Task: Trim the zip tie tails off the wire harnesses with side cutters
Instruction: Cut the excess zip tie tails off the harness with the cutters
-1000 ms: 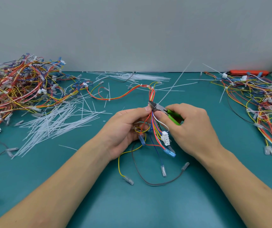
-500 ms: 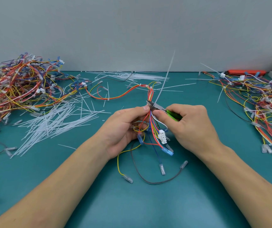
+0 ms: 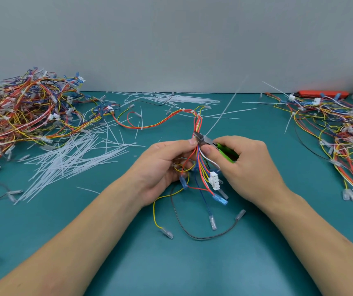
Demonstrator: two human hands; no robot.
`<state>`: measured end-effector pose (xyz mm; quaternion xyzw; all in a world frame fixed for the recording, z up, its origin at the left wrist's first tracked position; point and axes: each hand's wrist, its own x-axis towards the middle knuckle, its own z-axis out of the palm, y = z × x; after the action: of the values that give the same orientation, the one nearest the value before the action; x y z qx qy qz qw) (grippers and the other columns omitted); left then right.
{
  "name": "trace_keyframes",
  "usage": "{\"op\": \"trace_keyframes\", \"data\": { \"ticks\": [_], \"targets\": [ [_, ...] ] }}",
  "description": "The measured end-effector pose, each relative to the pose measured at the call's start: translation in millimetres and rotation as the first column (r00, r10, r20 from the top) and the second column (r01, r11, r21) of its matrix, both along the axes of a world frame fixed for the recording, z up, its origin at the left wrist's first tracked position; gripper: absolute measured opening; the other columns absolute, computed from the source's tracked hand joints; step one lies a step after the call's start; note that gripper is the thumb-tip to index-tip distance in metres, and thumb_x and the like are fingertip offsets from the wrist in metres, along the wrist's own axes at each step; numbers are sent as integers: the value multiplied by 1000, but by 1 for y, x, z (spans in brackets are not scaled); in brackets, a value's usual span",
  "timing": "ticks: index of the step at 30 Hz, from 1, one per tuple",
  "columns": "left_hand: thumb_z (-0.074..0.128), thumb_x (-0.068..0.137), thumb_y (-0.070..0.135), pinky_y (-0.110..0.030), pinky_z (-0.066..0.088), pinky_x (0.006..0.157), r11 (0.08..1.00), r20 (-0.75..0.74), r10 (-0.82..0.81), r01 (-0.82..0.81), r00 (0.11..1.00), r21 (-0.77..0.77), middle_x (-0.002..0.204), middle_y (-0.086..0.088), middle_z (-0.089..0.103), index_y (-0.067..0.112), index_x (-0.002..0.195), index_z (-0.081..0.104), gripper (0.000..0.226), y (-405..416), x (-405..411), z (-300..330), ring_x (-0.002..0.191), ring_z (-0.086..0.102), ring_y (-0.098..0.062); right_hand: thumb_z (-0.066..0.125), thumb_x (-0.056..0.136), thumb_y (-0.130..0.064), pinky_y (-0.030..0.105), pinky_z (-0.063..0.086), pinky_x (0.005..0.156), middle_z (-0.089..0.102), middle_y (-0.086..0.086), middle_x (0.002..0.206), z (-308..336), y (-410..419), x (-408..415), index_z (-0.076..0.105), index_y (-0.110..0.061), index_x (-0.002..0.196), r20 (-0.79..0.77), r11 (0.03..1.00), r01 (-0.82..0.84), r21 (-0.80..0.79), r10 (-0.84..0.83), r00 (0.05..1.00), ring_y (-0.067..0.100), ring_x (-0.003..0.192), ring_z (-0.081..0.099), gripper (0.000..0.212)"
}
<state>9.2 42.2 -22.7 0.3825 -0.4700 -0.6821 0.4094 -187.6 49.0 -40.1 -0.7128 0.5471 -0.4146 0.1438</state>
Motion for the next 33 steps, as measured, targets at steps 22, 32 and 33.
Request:
{"op": "trace_keyframes", "data": {
  "ticks": [22,32,33],
  "targets": [
    [67,92,29,-22,42,55,1000,-30,-19,19,999,3,73,5,67,19,80,79,20,0,2,-1,59,54,-9,57,88,-73,40,46,60,55,-5,65,-1,-1,0,66,-23,77,27,999,16,-46,-15,1000,15,65,51,52],
    [69,85,32,-21,42,54,1000,-16,-20,20,1000,4,72,3,67,15,87,77,19,-2,2,-1,59,54,-10,56,90,-70,42,49,66,59,-3,69,-2,-1,1,69,-22,82,20,1000,-4,-21,5,1000,17,71,54,50],
    [69,85,33,-21,42,54,1000,-15,-21,21,1000,3,72,3,67,16,85,77,18,-2,2,-2,59,54,-10,56,90,-71,42,48,64,58,-2,67,-1,-1,1,68,-21,80,14,1000,-5,-13,5,1000,18,68,53,52]
  ]
}}
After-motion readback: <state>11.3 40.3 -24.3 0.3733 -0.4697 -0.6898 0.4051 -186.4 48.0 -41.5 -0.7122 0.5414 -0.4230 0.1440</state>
